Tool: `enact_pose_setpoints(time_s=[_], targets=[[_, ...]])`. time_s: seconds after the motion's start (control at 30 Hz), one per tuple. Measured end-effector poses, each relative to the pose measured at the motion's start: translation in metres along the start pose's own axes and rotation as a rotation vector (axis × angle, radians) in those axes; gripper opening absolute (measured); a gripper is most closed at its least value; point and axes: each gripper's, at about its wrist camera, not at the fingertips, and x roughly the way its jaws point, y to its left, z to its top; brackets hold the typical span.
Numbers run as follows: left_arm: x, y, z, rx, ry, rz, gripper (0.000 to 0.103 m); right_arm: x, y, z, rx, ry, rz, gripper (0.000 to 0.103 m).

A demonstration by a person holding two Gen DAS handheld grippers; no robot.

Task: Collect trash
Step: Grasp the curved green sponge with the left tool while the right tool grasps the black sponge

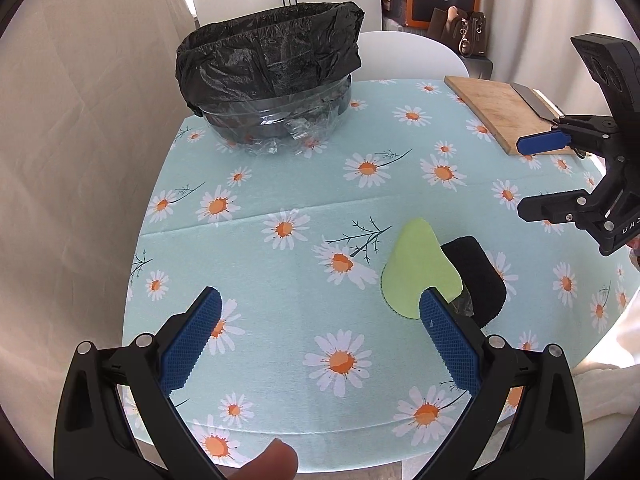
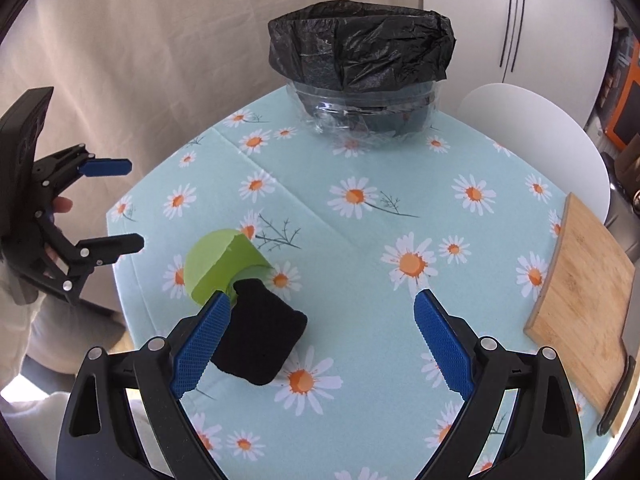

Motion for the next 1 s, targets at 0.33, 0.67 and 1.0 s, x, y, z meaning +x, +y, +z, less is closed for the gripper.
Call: enact_pose_setpoints(time_s=[0.33,0.67,1.0], targets=[[0.027,-0.015,0.002,0.000,0.030,-0.179,0.097,0.042,-0.011,-0.025,0.072,0.121,0.076,0.088],[0.049,-0.026,0.019,0.041,0.115,-0.238,0.097,0.066,-0.004,-0.021,0.091,0.131,0.150,0.088],[0.070,-0.030,0.031,0.070,0.205,-0.230,0.089,0.085,0.003,-0.026,0.139,0.178,0.236,0.088]])
